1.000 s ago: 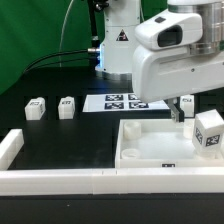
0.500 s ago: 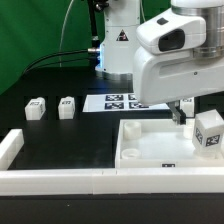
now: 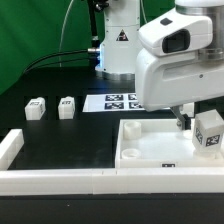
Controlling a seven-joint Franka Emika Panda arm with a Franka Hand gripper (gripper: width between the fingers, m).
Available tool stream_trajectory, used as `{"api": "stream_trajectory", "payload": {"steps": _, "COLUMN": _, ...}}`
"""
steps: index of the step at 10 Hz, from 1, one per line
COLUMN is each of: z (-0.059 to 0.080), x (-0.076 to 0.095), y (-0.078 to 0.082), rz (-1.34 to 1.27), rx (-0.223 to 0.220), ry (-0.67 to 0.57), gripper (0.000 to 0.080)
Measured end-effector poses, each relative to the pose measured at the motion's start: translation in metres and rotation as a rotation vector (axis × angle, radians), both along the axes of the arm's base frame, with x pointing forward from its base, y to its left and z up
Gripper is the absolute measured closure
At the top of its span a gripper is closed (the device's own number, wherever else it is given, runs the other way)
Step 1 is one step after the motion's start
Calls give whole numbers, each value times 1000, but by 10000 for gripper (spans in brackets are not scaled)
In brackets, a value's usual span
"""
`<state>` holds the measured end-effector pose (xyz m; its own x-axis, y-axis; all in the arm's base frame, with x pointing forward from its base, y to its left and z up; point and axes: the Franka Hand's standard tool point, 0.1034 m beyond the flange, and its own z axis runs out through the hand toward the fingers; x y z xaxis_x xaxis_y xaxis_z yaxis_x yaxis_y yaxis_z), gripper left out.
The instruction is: Assemble one leg
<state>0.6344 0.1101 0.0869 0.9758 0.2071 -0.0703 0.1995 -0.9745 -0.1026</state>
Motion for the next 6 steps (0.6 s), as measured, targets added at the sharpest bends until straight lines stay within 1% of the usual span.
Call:
{"api": "stream_trajectory", "payload": {"steps": 2, "z": -3, "x": -1, "y": -2, "rz": 6, "rx": 1, "ry": -5, "gripper": 151}}
{"api": "stream_trajectory", "payload": {"steps": 3, "z": -3, "x": -1, "y": -2, "rz": 6, "rx": 1, "ry": -5, "gripper": 273}}
{"api": "stream_trajectory", "payload": {"steps": 4, "z": -3, "x": -1, "y": -1, "rz": 7, "rx": 1, "ry": -5, "gripper": 413}}
{"api": "stream_trajectory", "payload": {"steps": 5, "z": -3, "x": -1, "y": -1, "rz": 8, "rx": 1, "ry": -8, "gripper": 509}}
{"api": "stream_trajectory", "payload": {"steps": 6, "z": -3, "x": 0, "y": -1, "rz": 32, "rx": 4, "ry": -12, "gripper": 509}}
